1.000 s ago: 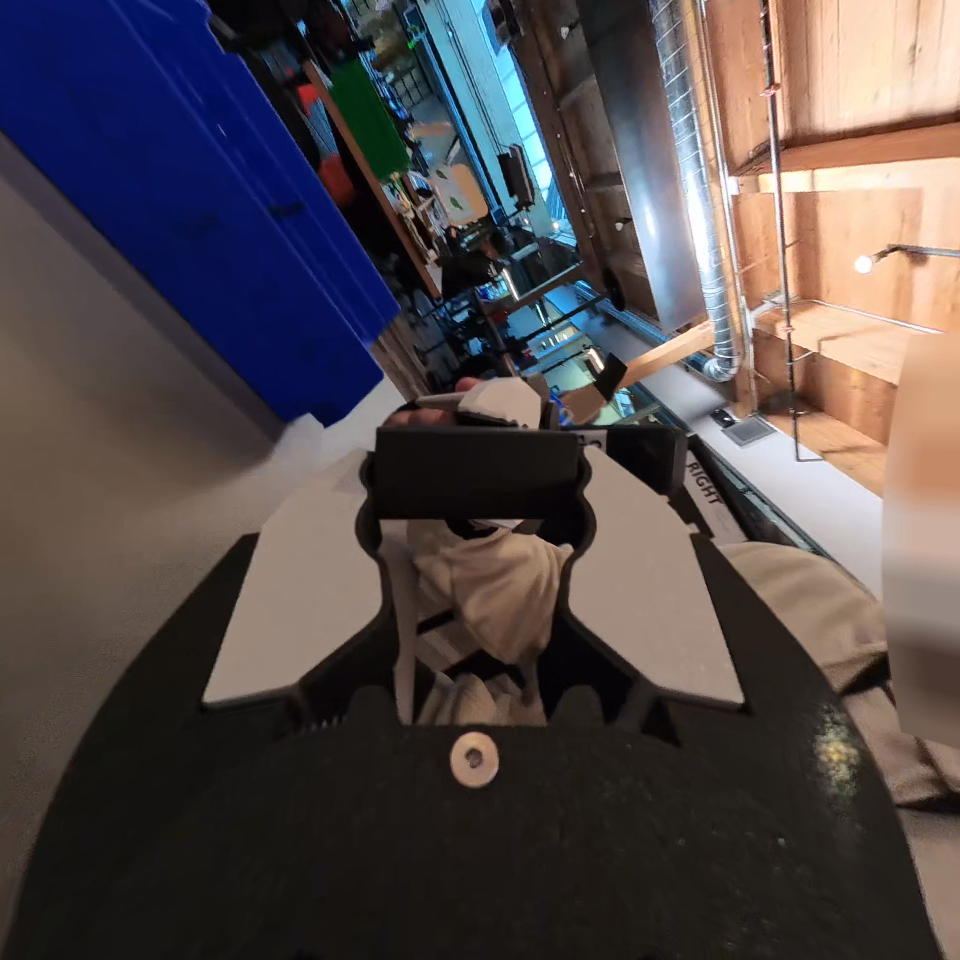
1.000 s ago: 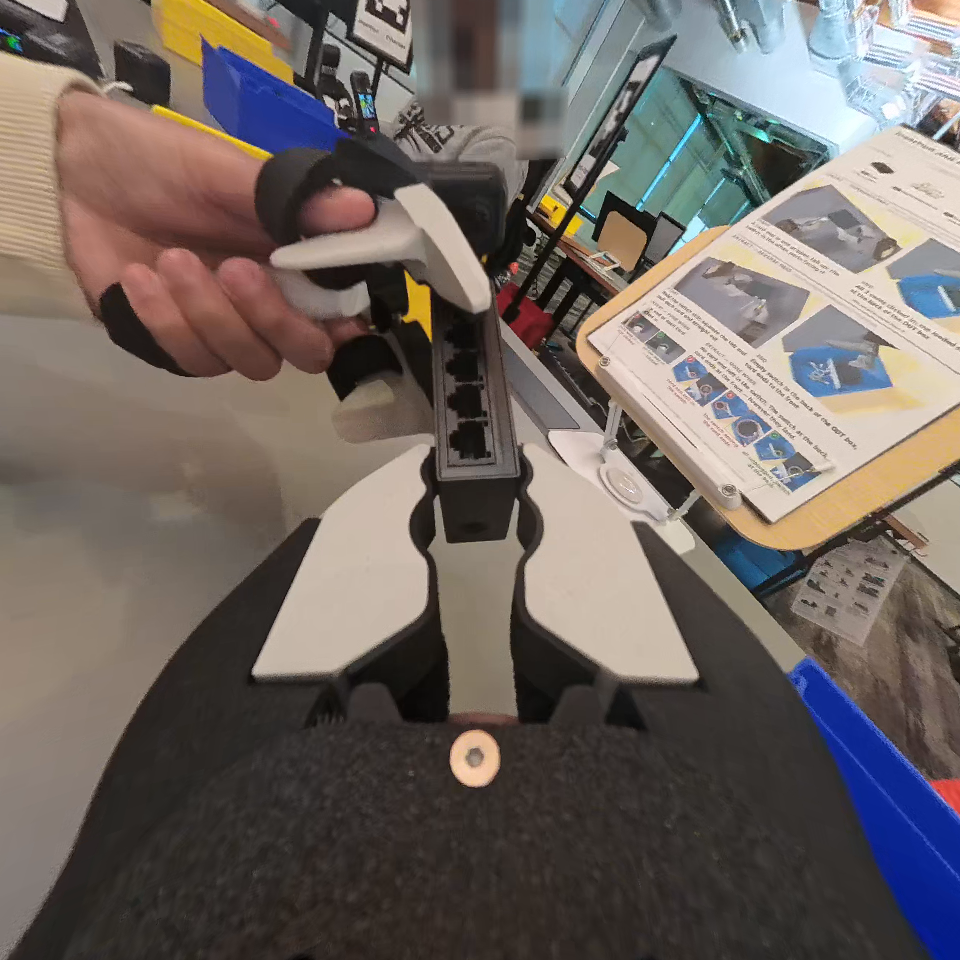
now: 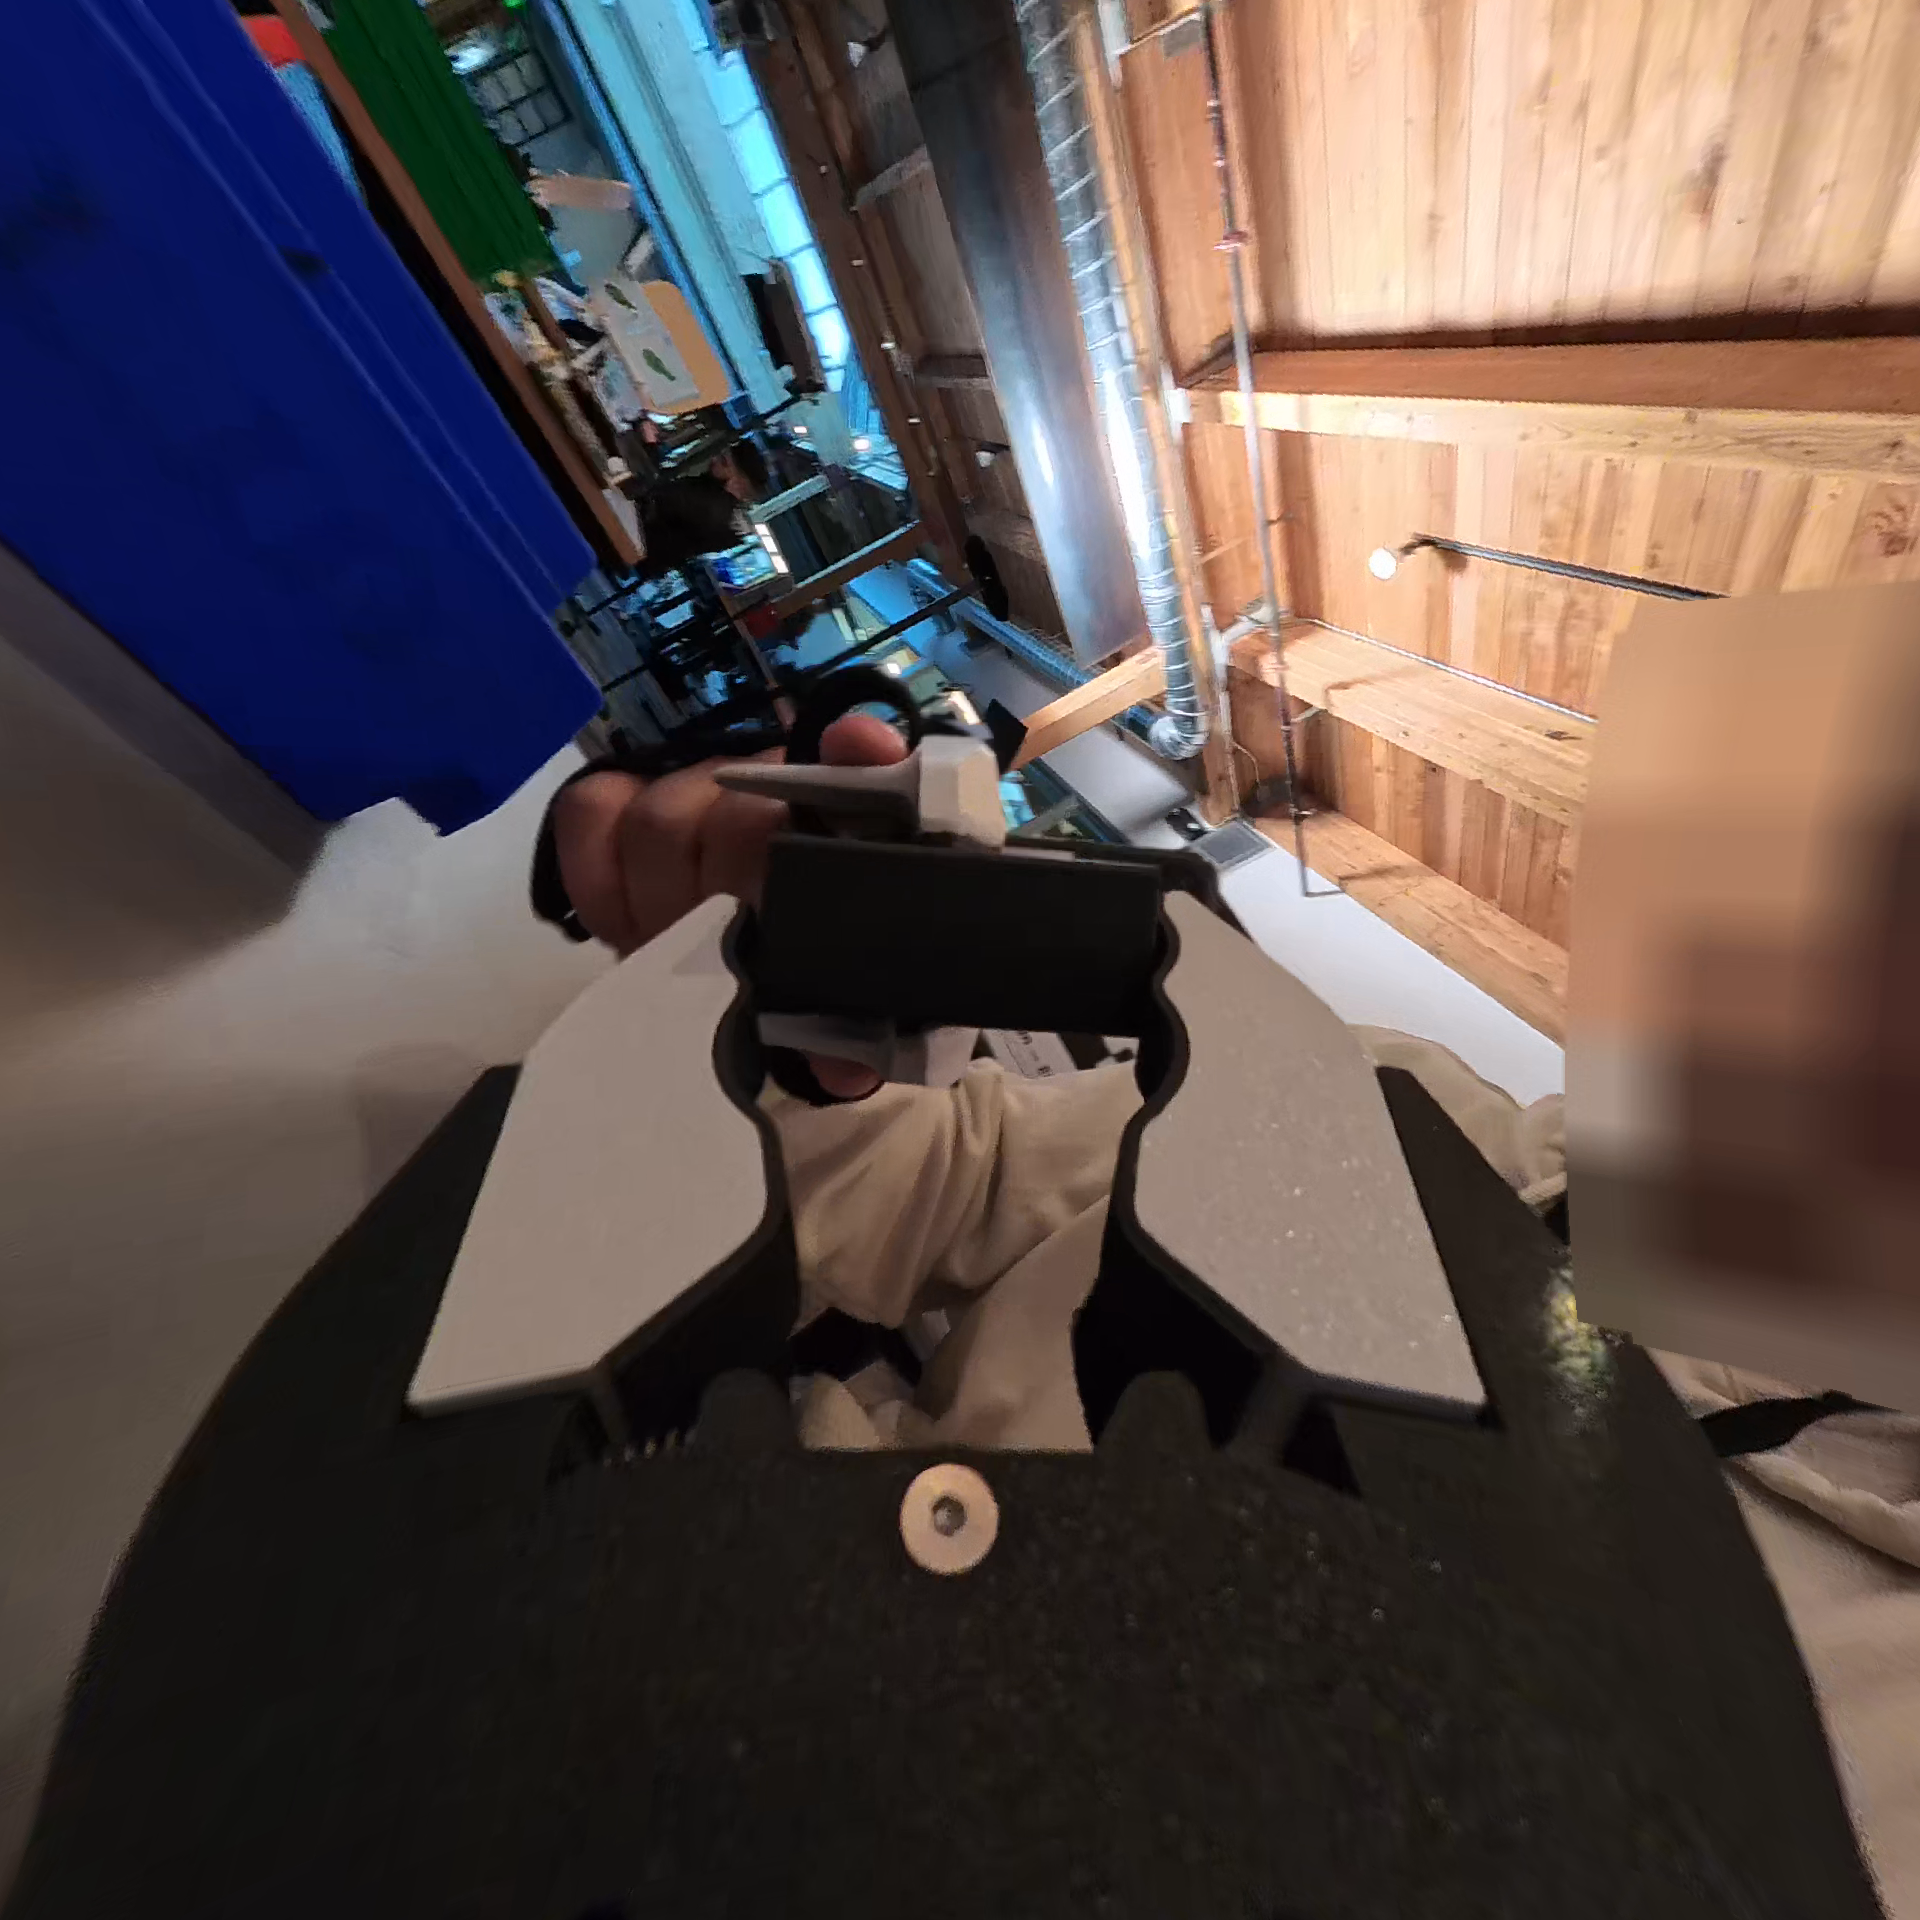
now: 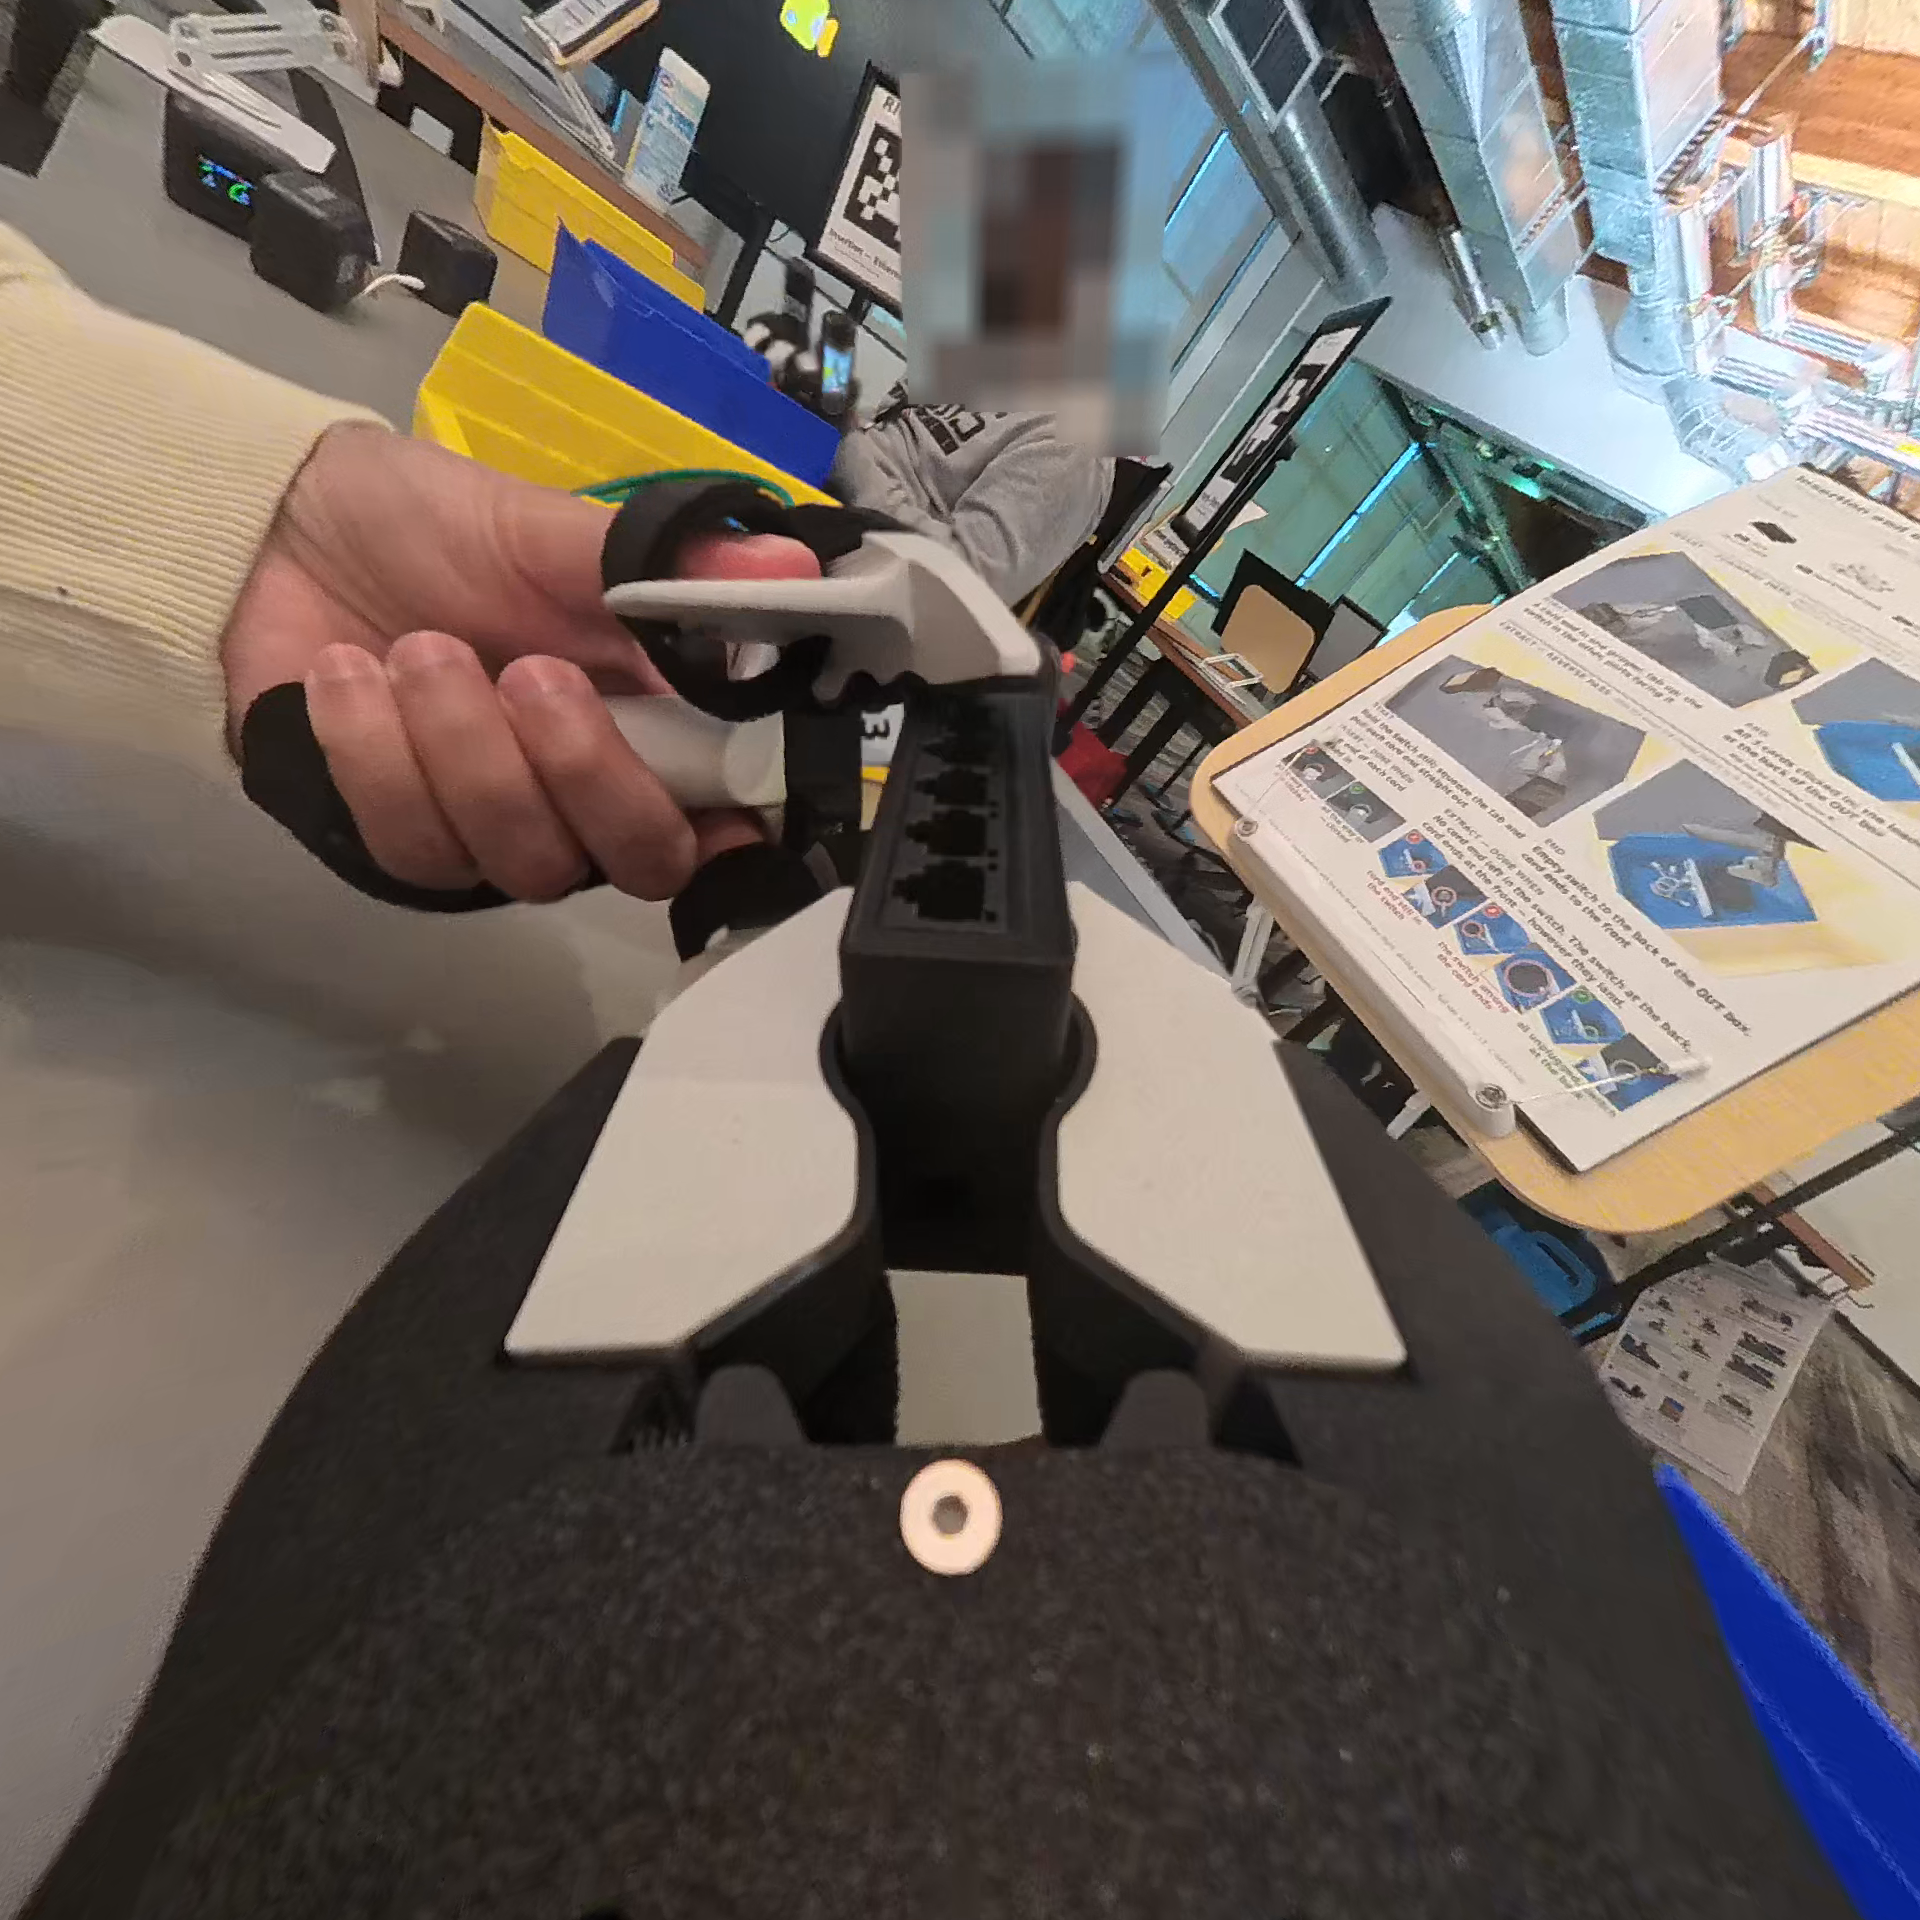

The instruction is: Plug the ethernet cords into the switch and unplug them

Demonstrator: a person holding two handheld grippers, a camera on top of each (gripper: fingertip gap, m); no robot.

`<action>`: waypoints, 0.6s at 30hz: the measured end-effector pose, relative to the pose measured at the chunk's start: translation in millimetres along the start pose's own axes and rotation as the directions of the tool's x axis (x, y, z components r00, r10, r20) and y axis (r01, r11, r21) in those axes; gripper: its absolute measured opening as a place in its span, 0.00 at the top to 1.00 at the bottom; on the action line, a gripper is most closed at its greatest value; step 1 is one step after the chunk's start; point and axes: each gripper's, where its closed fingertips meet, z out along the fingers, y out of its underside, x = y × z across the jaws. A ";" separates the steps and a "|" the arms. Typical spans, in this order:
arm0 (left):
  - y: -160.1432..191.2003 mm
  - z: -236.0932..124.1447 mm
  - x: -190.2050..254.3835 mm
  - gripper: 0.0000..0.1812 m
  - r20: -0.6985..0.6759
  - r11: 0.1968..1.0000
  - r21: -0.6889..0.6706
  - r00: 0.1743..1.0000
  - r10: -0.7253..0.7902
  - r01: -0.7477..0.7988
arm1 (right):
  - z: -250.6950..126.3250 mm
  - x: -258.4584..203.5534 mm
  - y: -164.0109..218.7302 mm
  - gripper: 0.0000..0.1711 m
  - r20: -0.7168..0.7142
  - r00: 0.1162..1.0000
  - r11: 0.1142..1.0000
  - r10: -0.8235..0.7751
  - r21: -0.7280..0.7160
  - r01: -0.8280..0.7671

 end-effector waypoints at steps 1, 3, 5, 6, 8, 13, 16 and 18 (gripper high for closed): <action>-0.7 -4.9 -3.6 0.64 0.047 1.000 0.000 0.999 0.003 -0.003 | 2.7 0.5 1.2 0.82 0.018 1.000 1.000 -0.011 -0.008 0.011; 0.3 -23.2 -14.8 0.65 0.203 0.999 -0.020 0.978 0.052 -0.049 | 10.4 5.9 7.5 0.82 0.027 0.998 0.997 -0.056 -0.049 0.057; 9.0 -51.4 -26.3 0.66 0.403 0.987 -0.089 0.901 0.159 -0.134 | 19.5 15.0 11.2 0.82 0.036 0.997 0.995 -0.064 -0.076 0.067; 17.2 -64.2 -25.8 0.67 0.469 0.976 -0.129 0.856 0.215 -0.174 | 24.3 21.0 11.7 0.82 0.035 0.997 0.994 -0.069 -0.085 0.072; 42.4 -79.8 -15.8 0.68 0.535 0.949 -0.199 0.784 0.315 -0.245 | 35.3 31.0 14.0 0.82 0.039 0.995 0.989 -0.087 -0.115 0.091; 117.4 -94.5 -1.6 0.67 0.670 0.820 -0.258 0.516 0.533 -0.512 | 62.4 36.6 15.6 0.83 0.046 0.990 0.987 -0.132 -0.091 0.136; 148.0 -101.4 -4.7 0.64 0.751 0.820 -0.206 0.451 0.482 -0.534 | 70.8 31.3 29.5 0.82 0.020 0.997 0.996 -0.078 -0.049 0.079; 155.3 -104.2 -4.0 0.63 0.776 0.834 -0.137 0.466 0.426 -0.534 | 71.9 25.5 42.3 0.82 0.000 0.998 0.998 -0.060 -0.032 0.060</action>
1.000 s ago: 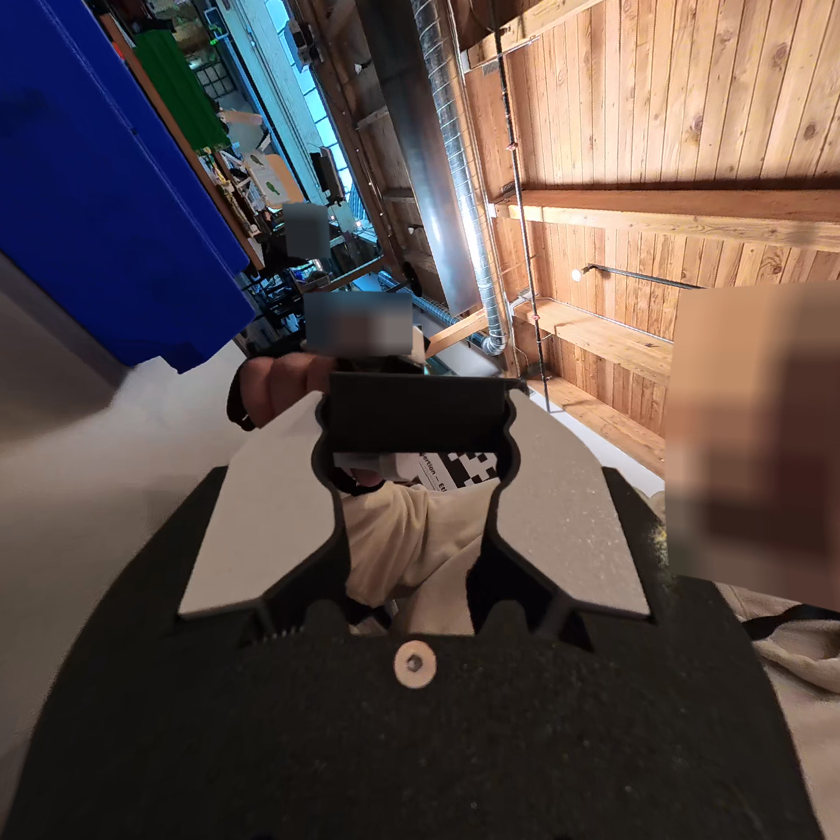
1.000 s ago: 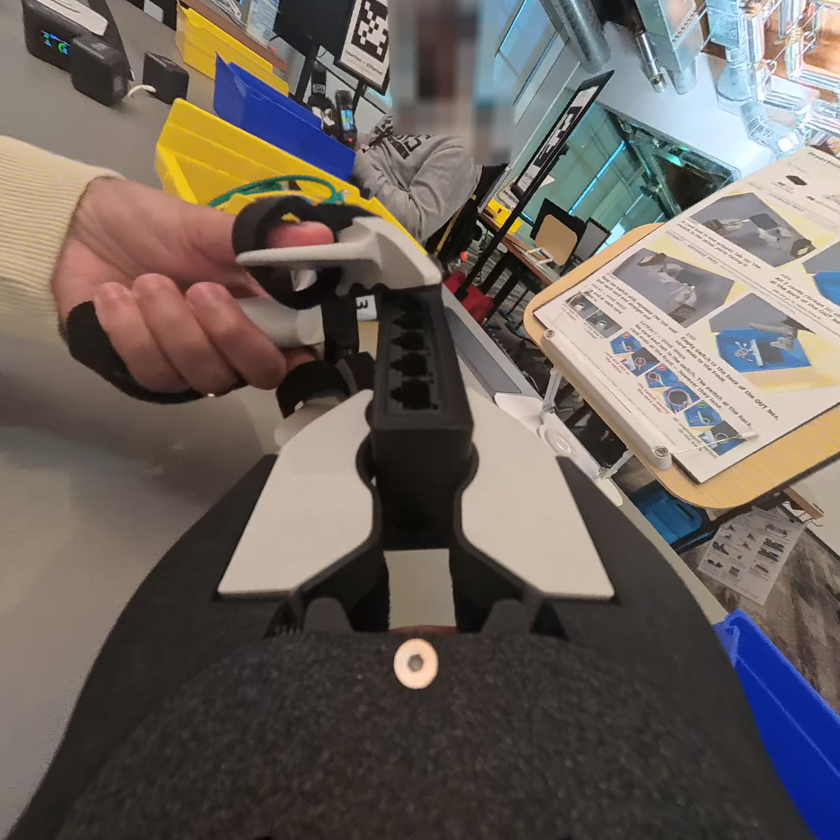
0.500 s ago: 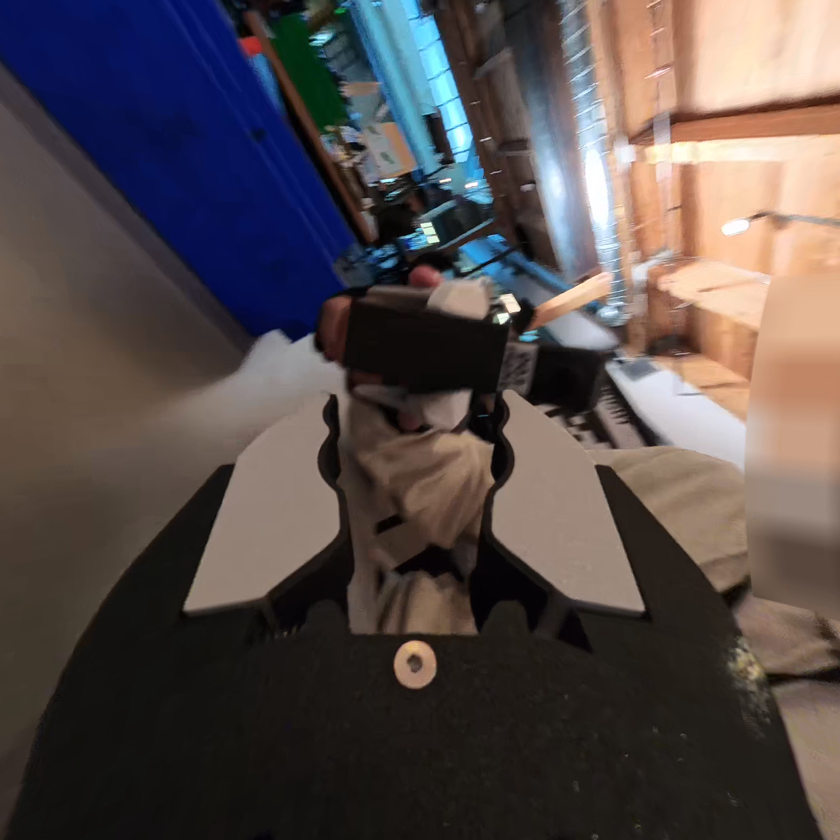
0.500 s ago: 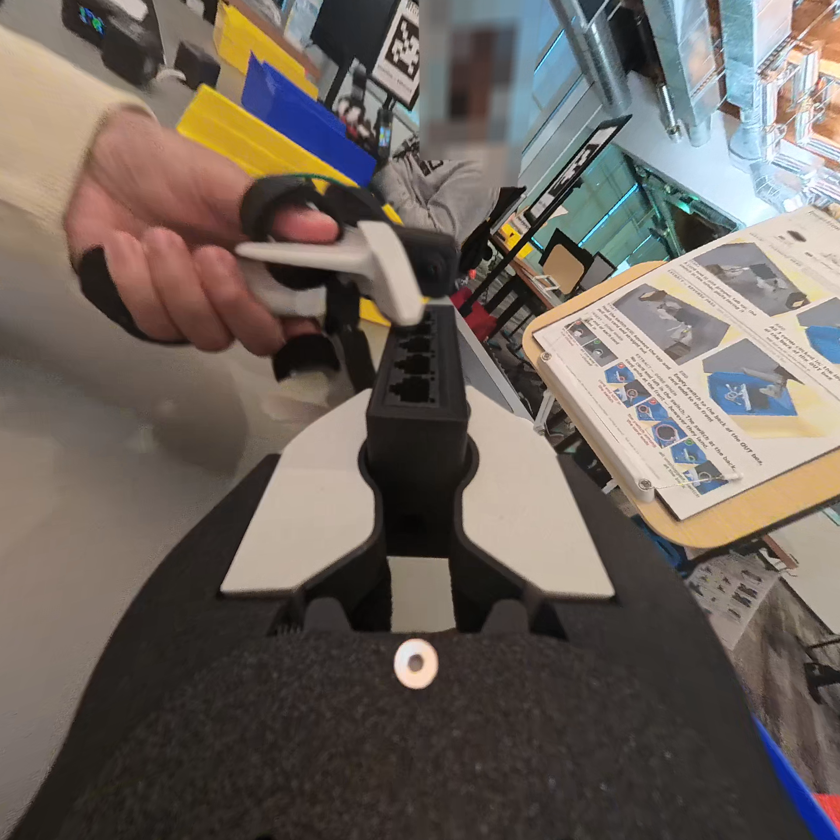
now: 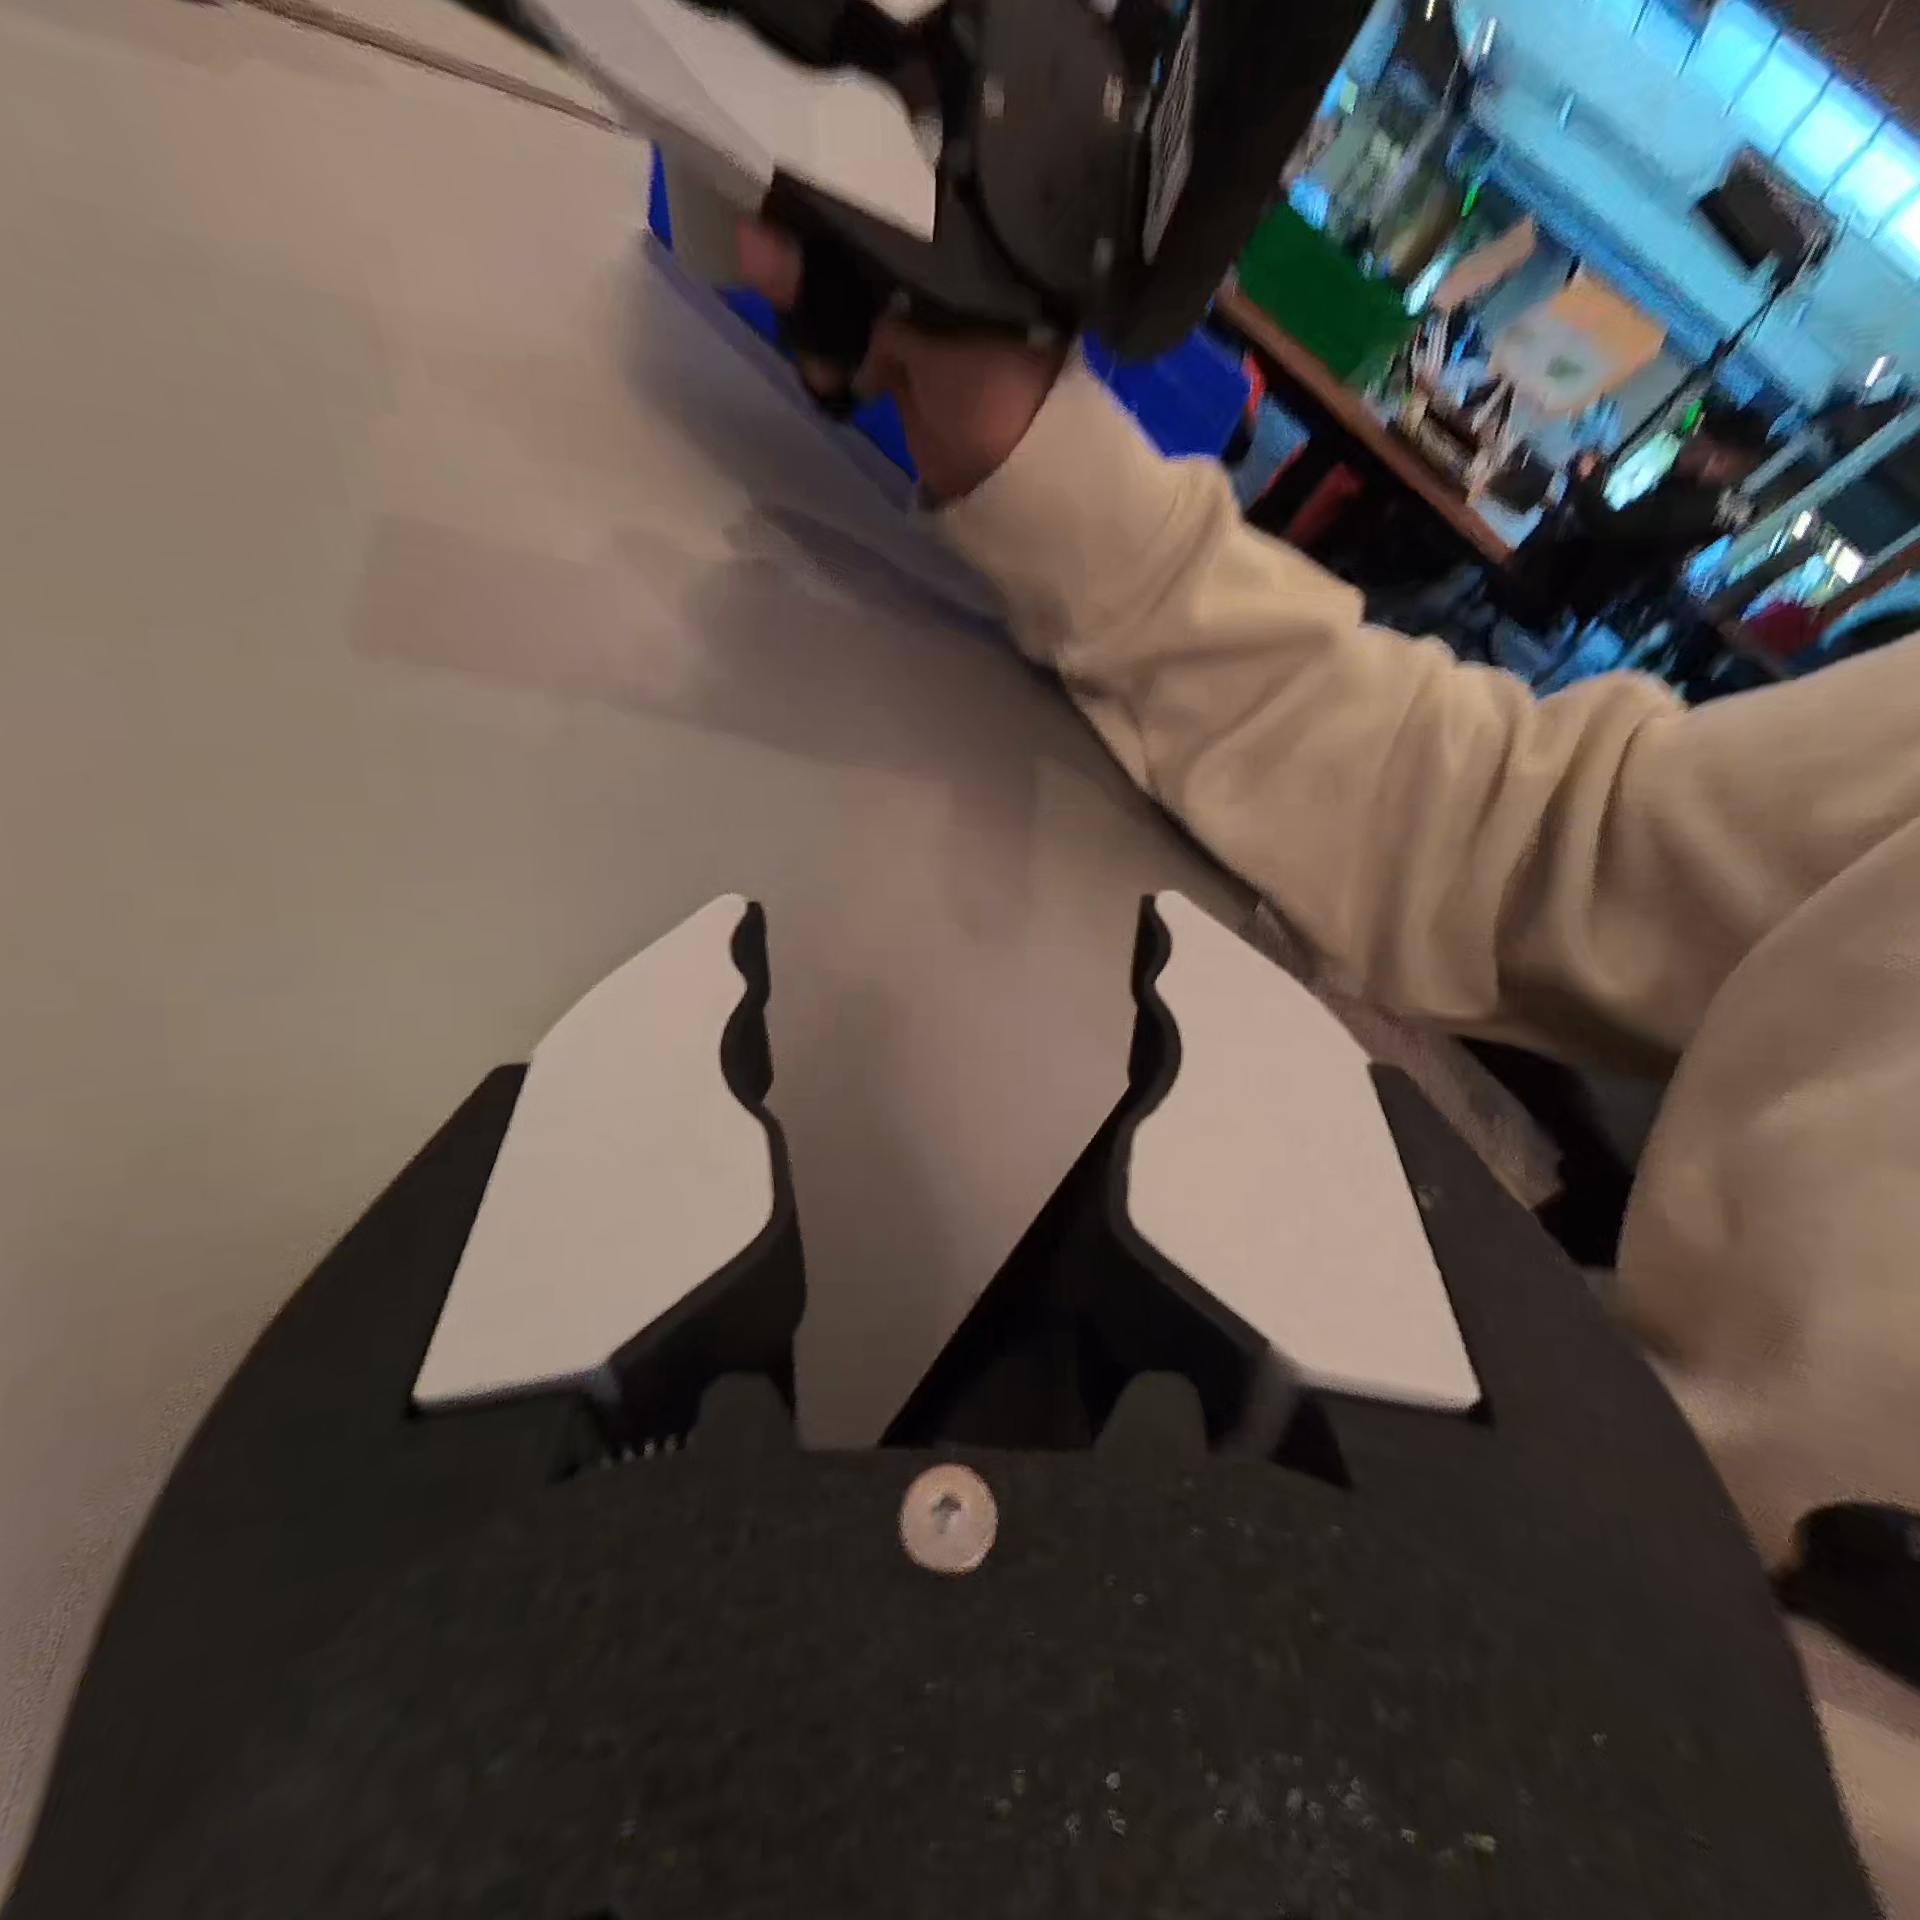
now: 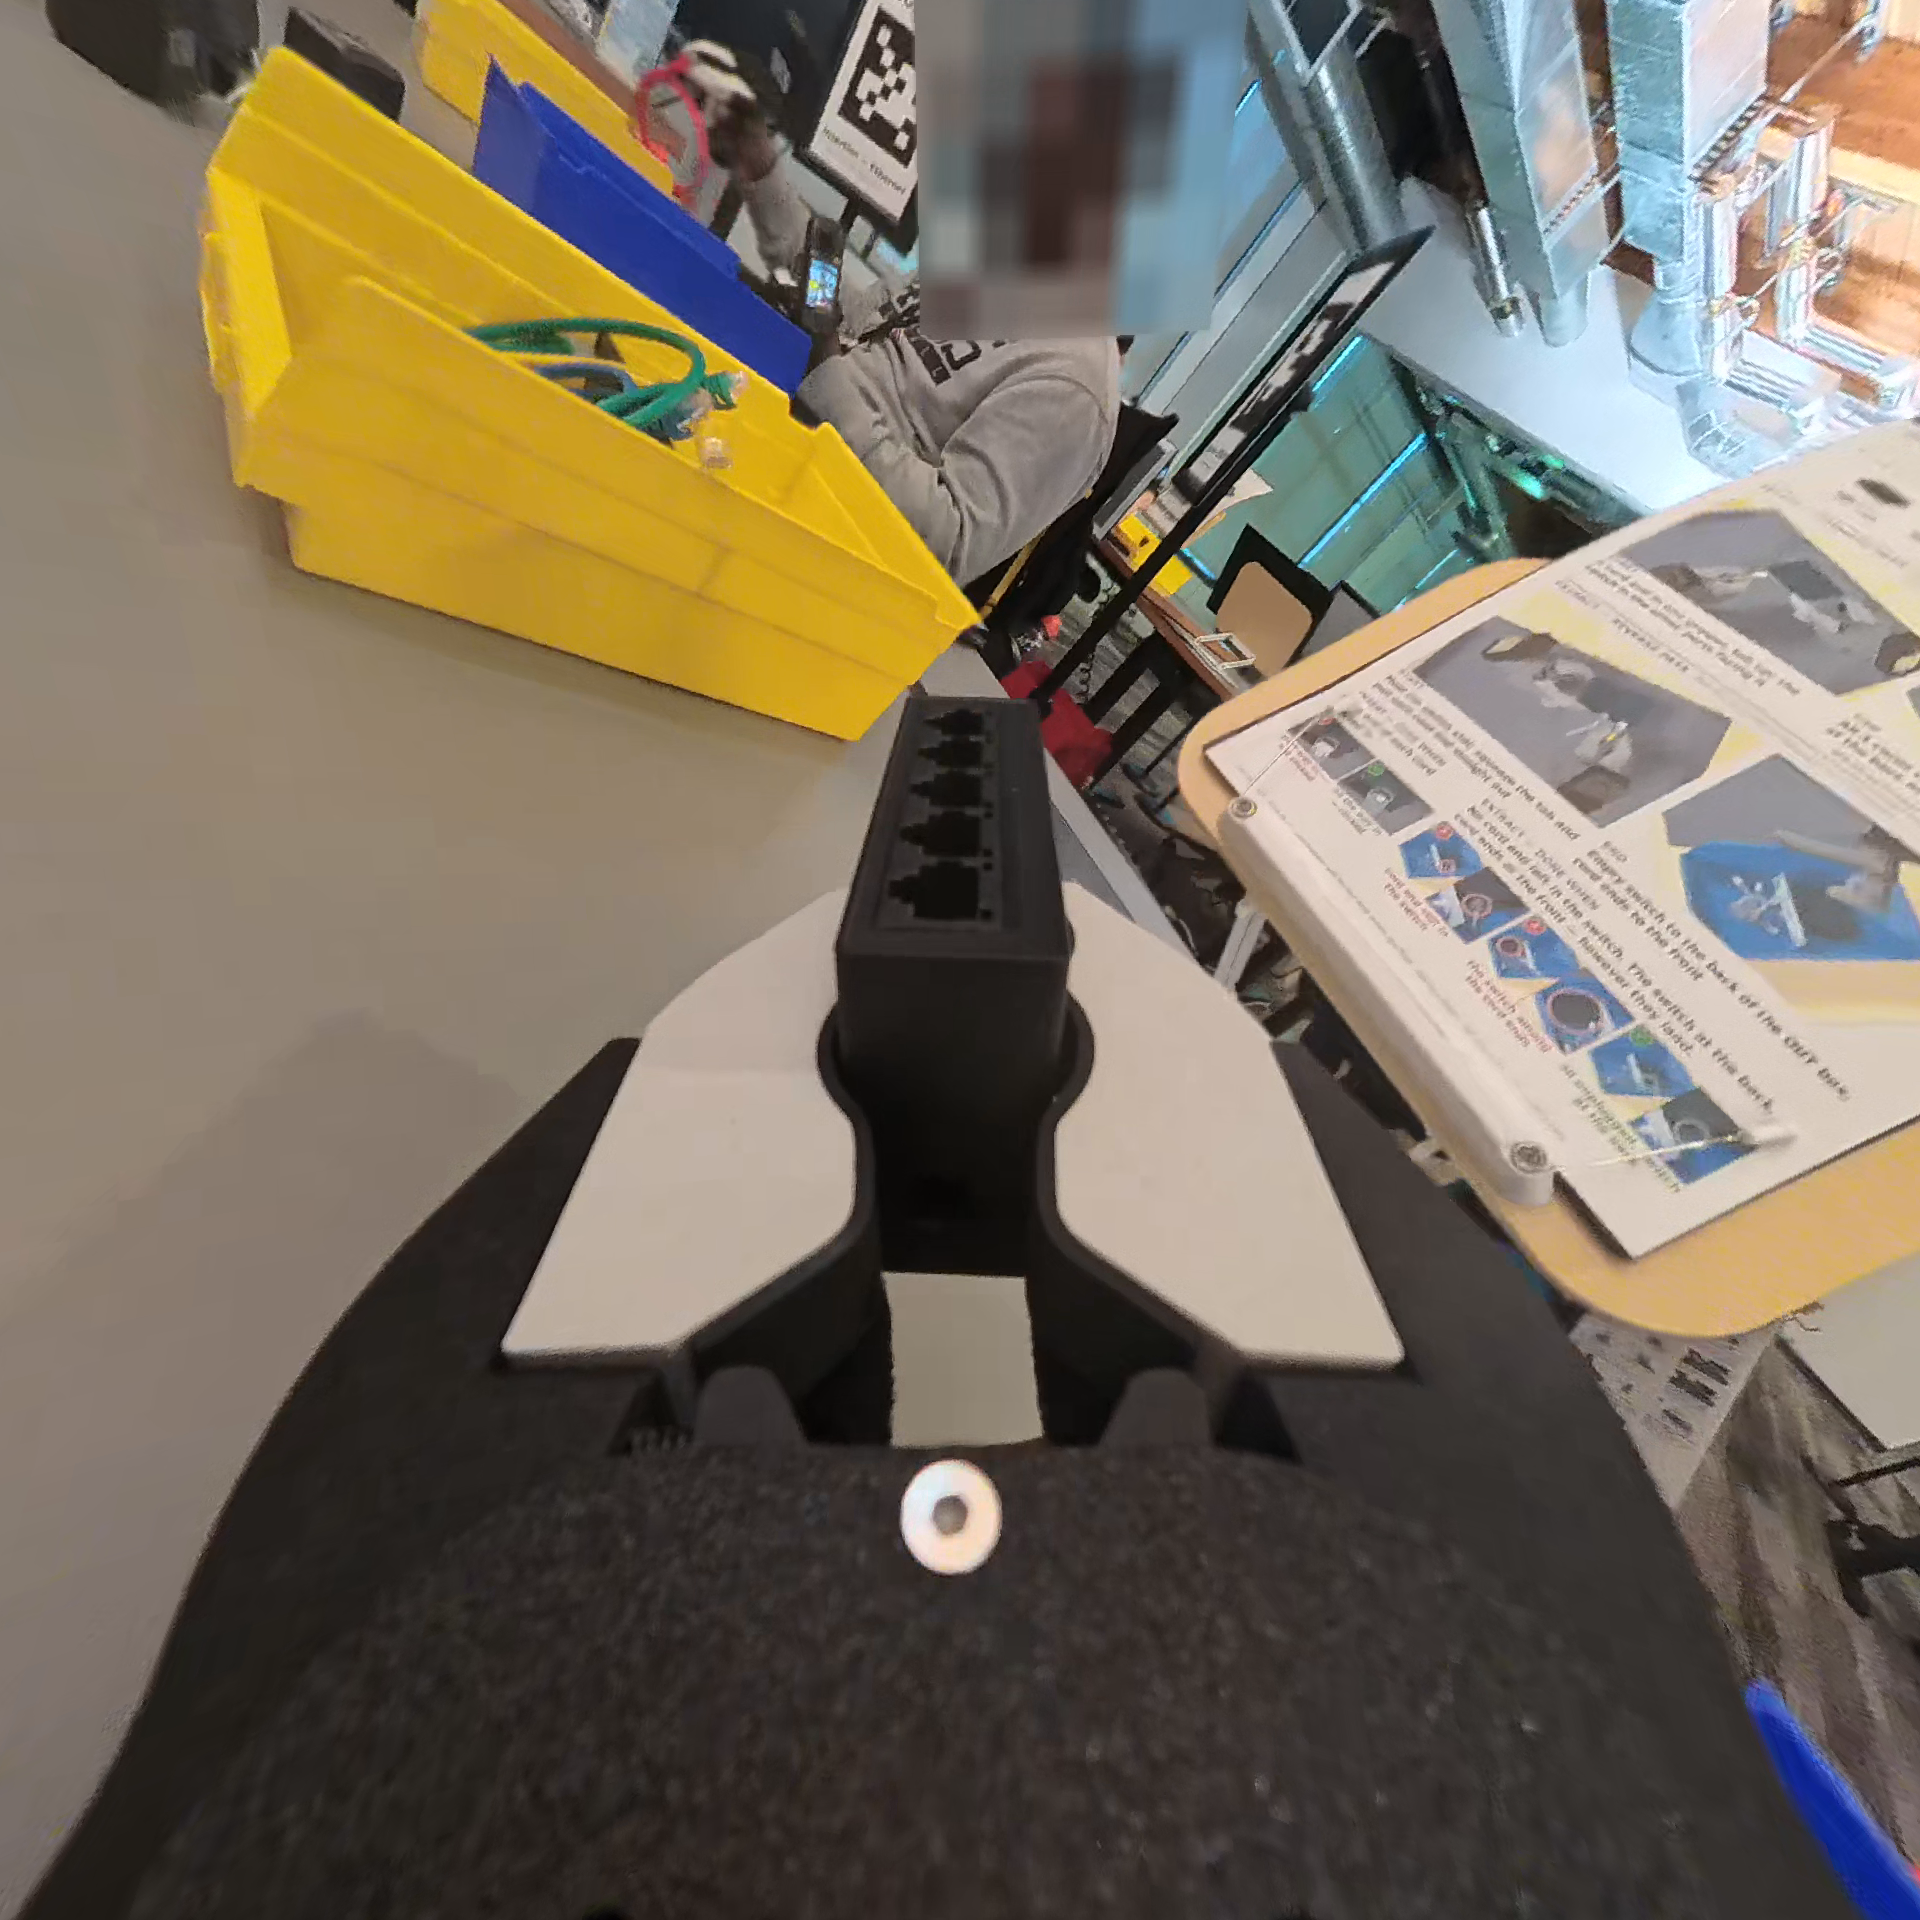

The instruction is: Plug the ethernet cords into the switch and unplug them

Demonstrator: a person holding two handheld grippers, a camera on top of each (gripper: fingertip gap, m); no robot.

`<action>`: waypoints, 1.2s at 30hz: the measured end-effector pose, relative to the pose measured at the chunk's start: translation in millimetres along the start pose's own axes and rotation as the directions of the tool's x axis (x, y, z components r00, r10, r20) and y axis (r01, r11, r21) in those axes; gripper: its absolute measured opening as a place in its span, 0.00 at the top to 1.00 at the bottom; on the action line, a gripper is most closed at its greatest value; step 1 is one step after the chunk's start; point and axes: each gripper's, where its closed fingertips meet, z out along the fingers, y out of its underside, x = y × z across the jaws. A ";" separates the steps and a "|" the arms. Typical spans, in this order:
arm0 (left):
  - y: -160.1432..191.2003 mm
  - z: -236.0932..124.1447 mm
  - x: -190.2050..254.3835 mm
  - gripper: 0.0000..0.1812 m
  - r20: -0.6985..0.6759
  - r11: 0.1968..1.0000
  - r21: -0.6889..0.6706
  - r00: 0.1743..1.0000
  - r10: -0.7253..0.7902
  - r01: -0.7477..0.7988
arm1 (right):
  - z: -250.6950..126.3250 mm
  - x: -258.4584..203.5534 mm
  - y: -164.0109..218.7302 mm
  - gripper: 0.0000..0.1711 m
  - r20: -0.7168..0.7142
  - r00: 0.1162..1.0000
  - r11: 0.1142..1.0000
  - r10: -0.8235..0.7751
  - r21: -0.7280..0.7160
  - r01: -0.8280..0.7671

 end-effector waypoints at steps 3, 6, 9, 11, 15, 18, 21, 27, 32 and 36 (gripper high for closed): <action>-13.1 -7.2 2.9 0.65 -0.015 0.991 0.119 0.998 -0.064 0.065 | 3.0 -5.2 11.1 0.82 -0.037 0.999 1.000 -0.015 0.009 0.015; -23.3 -11.3 1.2 0.65 0.009 0.989 0.144 1.000 -0.022 0.020 | 3.3 -9.4 11.4 0.82 -0.030 1.000 1.000 0.000 0.020 0.001; -27.2 -14.0 -1.3 0.65 0.056 0.990 0.130 0.997 0.050 -0.057 | -4.4 -9.4 4.5 0.82 -0.034 0.997 0.998 -0.069 0.010 0.070; -31.1 -16.6 -2.1 0.64 0.083 0.985 0.143 0.993 0.088 -0.099 | -10.3 -7.2 -0.6 0.82 -0.046 0.996 0.997 -0.079 0.021 0.080; -30.4 -21.9 -17.7 0.63 0.114 0.987 0.089 0.986 0.123 -0.133 | -13.2 -5.6 -2.3 0.82 -0.051 0.998 0.998 -0.044 0.041 0.046; -52.5 -46.0 -42.3 0.65 0.157 0.983 0.107 0.978 0.134 -0.152 | -11.3 -9.1 3.4 0.82 -0.039 0.998 0.998 -0.057 0.026 0.058; -95.0 -89.3 -84.5 0.67 0.233 0.982 0.134 0.968 0.097 -0.130 | -10.7 -11.1 4.1 0.82 -0.034 0.998 0.998 -0.052 0.031 0.053; -173.6 -145.9 -208.6 0.67 0.485 1.000 -0.005 0.875 -0.004 0.007 | -9.9 -12.7 6.3 0.82 -0.024 0.999 0.999 -0.040 0.032 0.041; -219.1 -150.2 -299.2 0.66 0.647 0.981 -0.018 0.751 -0.136 0.193 | -8.6 -13.7 10.9 0.82 -0.012 1.000 1.000 -0.021 0.023 0.021; -215.7 -140.4 -338.2 0.63 0.674 0.925 -0.119 0.713 -0.192 0.361 | -7.8 -16.4 11.2 0.82 0.003 1.000 1.000 -0.017 0.021 0.017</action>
